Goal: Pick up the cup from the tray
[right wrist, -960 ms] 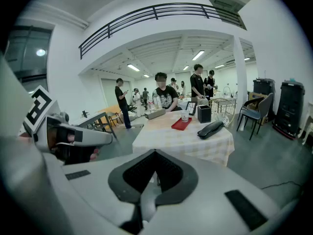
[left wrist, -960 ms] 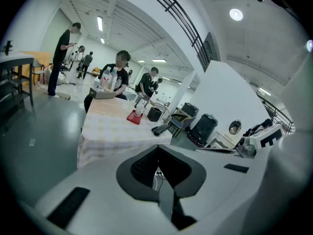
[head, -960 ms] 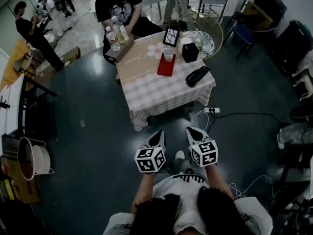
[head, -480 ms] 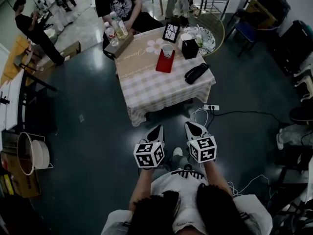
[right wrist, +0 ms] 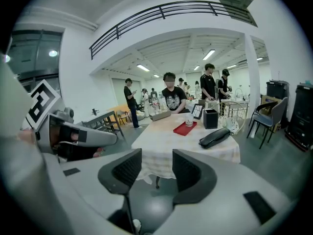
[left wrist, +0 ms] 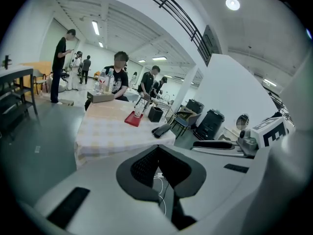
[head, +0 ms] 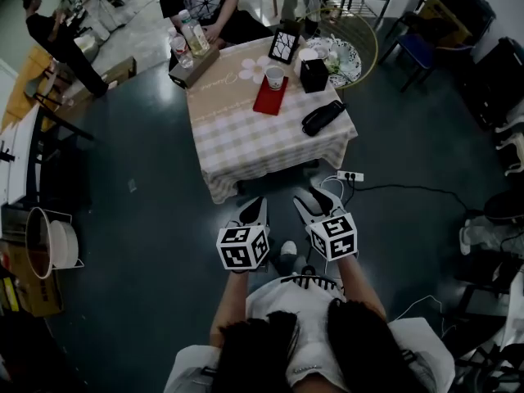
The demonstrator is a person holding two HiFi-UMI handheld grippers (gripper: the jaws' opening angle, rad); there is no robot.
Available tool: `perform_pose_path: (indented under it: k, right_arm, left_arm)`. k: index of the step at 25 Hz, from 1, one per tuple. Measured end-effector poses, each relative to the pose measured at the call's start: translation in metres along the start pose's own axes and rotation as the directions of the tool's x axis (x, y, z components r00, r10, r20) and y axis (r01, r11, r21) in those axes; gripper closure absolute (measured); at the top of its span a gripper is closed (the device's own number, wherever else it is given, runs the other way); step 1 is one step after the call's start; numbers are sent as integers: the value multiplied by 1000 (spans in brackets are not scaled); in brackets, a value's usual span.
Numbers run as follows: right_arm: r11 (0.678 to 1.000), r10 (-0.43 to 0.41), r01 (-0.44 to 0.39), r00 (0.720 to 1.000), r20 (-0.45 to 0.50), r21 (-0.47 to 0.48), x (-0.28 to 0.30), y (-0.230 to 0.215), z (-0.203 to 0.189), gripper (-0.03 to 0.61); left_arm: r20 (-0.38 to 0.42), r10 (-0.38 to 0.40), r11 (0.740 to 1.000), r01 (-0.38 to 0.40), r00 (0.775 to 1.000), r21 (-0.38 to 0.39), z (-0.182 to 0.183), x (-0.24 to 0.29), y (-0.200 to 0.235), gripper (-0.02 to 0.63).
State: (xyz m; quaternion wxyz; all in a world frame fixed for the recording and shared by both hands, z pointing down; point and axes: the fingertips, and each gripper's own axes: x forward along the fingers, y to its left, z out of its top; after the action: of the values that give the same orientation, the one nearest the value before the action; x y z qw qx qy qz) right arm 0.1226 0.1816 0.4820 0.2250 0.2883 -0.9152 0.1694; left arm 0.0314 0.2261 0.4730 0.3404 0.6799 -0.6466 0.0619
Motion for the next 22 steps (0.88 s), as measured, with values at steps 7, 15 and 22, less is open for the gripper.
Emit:
perform_pose_path:
  k: [7,15,22]
  right_arm:
    - [999,25,-24,999,37,-28,1,-9,12,301]
    - [1000,-3,4,998,60,-19,22,-30,34,292]
    - [999,-44,45,997,67,-22,56,-49,65,275]
  left_arm:
    - [8,38,999,-38,999,5,4,10,-4,606]
    - [38,45,997,-47,998,55,36,33,5,606]
    - [25,20,998,-21,1000,58,66,69,24,606]
